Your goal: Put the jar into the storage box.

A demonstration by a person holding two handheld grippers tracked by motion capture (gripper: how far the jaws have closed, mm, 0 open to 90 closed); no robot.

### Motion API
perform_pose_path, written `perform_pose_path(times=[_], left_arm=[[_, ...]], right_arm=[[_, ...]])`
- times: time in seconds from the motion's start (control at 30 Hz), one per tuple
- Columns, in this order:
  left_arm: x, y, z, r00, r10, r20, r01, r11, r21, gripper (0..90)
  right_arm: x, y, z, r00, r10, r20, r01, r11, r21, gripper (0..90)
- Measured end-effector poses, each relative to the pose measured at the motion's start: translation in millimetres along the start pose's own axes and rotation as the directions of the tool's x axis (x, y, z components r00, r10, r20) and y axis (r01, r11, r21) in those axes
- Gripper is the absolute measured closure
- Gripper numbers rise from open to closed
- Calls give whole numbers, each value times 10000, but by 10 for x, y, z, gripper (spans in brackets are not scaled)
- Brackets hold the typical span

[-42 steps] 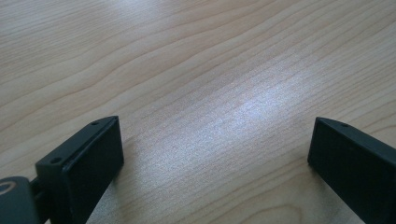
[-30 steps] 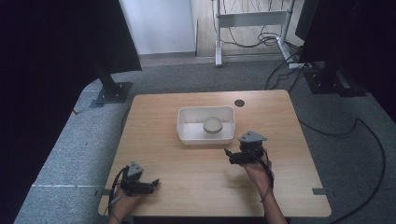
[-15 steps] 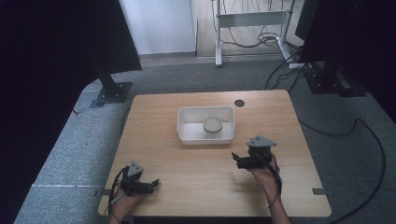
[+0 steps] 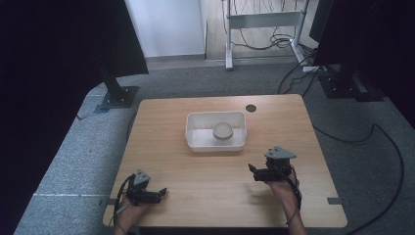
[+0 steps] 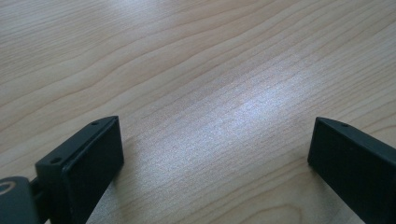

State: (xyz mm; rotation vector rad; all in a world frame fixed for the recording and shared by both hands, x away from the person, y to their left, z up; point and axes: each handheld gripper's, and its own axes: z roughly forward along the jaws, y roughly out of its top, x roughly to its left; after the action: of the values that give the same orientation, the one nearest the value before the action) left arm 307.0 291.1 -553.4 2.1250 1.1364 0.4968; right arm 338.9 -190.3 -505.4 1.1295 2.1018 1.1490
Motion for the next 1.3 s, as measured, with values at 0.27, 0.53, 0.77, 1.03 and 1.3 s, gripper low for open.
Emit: perform_pose_path(times=[0.27,0.53,0.77,1.03,1.3], left_arm=[[0,0,0,10000,1,-1,-1,10000,2,30],[0,0,0,10000,-3,-4,3,10000,3,30],[0,0,0,10000,2,-3,-2,10000,5,30],[1,0,-1,10000,12,-3,-12,10000,11,30],[0,0,0,10000,-4,0,4,10000,-1,30]], right_arm=[[-52,-80,-122,9996,31,272,-32,10000,31,19],[-85,-173,-202,9991,97,421,-102,9999,110,19],[-113,-267,-271,9980,204,602,-216,9996,207,20],[-135,-413,-328,9961,317,824,-352,9986,407,20],[-140,-557,-356,9938,419,1034,-486,9968,632,20]])
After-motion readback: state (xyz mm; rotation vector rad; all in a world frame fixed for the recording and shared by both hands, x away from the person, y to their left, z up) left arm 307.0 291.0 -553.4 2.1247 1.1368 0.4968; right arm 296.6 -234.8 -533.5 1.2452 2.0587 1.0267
